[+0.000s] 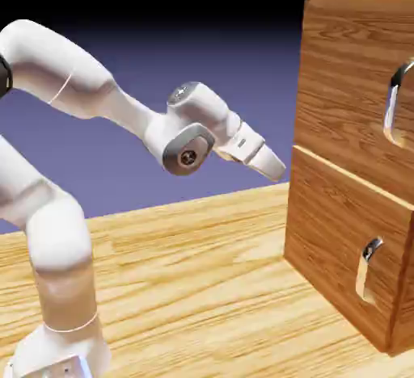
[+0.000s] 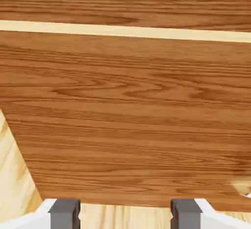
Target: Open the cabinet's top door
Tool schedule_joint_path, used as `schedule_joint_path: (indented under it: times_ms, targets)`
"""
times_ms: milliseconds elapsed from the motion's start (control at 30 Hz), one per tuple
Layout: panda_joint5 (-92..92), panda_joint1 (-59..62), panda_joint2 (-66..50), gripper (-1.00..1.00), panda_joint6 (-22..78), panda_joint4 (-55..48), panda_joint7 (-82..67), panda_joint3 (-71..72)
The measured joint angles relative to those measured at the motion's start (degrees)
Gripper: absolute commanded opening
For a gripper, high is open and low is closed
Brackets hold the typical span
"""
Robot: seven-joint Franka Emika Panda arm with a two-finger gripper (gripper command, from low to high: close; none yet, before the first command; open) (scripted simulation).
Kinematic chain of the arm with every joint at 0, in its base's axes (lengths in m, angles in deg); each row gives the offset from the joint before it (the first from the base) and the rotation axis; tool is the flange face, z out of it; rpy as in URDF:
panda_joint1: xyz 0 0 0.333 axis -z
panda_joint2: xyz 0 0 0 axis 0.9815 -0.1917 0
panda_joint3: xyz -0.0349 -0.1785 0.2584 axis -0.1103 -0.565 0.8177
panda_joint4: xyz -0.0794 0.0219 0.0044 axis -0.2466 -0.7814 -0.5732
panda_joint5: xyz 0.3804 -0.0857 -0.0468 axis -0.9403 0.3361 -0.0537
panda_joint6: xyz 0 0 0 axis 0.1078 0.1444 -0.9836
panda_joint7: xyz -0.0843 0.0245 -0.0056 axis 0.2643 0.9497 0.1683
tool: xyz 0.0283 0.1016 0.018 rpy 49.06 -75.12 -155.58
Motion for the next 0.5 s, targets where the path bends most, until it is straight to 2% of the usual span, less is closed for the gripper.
schedule_joint_path:
  times_ms: [500]
  targets:
    - [37.4, -14.0, 4.0, 0.0, -1.3, -10.9, 27.5, -15.7]
